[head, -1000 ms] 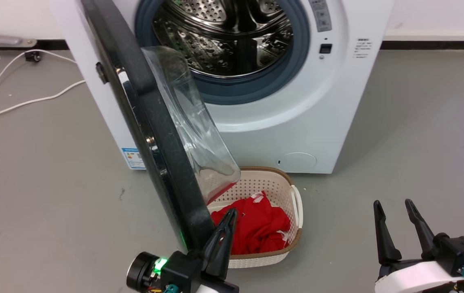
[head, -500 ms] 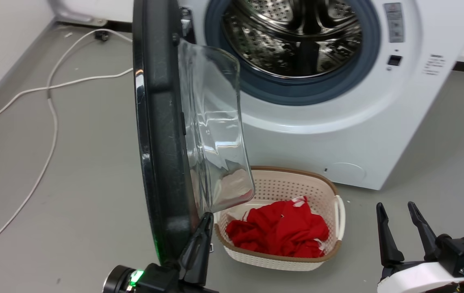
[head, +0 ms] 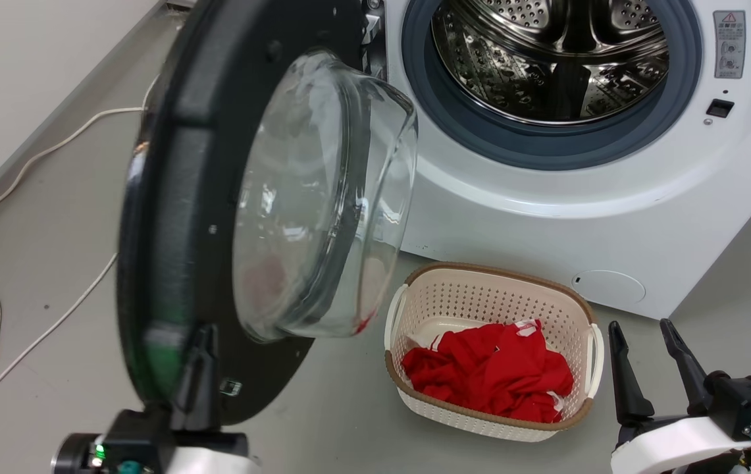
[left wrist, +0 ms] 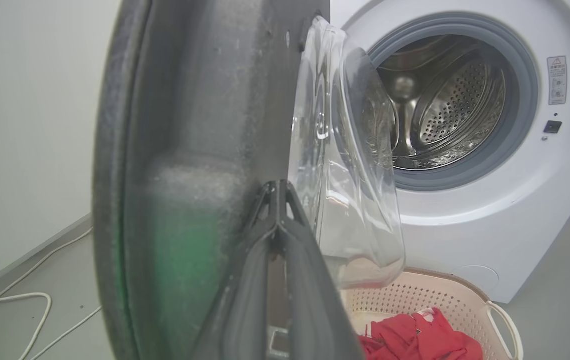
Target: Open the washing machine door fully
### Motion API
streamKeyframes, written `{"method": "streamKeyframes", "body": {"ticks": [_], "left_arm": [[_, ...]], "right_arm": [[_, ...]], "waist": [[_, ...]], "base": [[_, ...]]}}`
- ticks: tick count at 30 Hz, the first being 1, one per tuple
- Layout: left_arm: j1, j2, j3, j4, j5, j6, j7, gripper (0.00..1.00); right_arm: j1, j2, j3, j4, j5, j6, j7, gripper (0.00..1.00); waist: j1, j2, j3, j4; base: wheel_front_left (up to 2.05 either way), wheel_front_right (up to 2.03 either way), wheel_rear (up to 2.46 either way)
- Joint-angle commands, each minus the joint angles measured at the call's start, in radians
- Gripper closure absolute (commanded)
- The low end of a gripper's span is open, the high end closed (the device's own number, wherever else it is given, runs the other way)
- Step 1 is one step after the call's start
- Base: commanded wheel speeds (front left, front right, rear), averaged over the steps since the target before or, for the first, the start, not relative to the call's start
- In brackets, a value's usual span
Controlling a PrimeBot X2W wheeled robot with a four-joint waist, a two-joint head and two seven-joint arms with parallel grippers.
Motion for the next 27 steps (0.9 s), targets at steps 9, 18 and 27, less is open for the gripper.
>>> {"method": "streamKeyframes", "body": {"ticks": [9, 18, 27], "left_arm": [[-0.105, 0.074, 0.167, 0.093, -0.065, 0.019, -0.027, 1.00], [-0.228, 0.159, 0.292, 0.265, -0.140, -0.023, -0.048, 1.00], [-0.379, 0.233, 0.345, 0.469, -0.187, -0.075, -0.056, 1.00]], "right_arm": [[-0.021, 0.002, -0.001, -0.025, -0.020, -0.001, 0.021, 0.00], [-0.039, 0.001, -0.004, -0.041, -0.033, -0.001, 0.035, 0.00], [-0.055, 0.001, -0.003, -0.051, -0.037, -0.001, 0.040, 0.00]], "waist": [[0.0000, 0.0000, 0.035, -0.017], [0.0000, 0.0000, 0.068, -0.041], [0.0000, 0.0000, 0.092, -0.059]], "base": [[0.00, 0.00, 0.00], [0.00, 0.00, 0.00], [0.00, 0.00, 0.00]]}}
